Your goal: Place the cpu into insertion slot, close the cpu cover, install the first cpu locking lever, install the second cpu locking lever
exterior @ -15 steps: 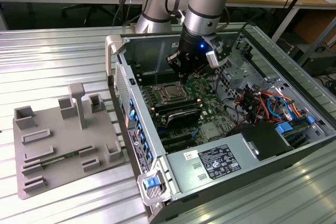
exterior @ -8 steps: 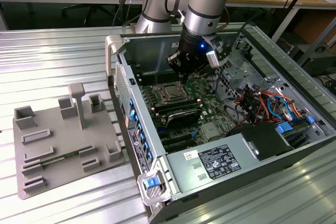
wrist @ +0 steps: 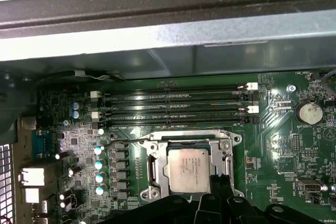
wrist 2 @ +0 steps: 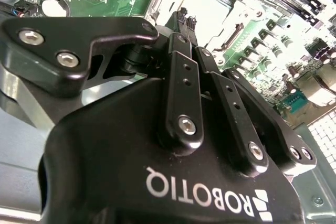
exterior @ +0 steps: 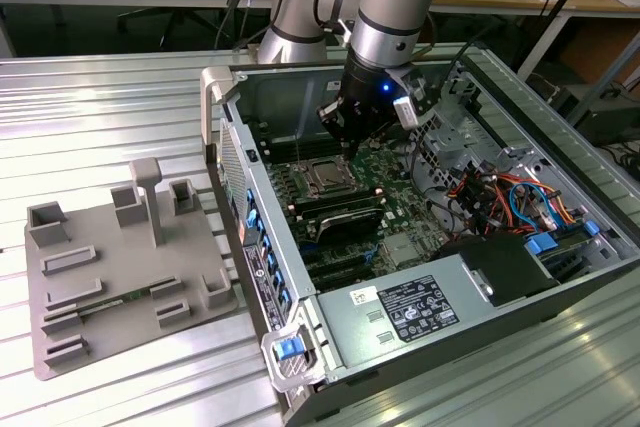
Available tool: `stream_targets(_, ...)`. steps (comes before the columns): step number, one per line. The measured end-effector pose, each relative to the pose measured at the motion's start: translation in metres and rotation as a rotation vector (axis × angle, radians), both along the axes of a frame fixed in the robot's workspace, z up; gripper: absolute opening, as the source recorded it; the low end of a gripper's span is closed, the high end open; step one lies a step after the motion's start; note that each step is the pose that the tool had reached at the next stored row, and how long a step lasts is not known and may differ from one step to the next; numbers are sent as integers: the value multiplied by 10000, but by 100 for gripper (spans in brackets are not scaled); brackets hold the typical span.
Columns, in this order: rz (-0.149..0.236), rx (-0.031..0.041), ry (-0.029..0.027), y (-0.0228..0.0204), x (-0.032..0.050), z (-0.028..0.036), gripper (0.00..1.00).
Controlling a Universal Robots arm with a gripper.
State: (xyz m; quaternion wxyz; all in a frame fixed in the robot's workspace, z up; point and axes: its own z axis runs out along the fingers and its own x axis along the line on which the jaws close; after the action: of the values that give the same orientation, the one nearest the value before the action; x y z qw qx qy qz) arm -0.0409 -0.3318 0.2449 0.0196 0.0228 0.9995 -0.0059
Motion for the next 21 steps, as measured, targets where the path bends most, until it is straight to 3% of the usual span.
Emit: stream_targets(21, 482, 0, 0, 0, 0, 0, 11)
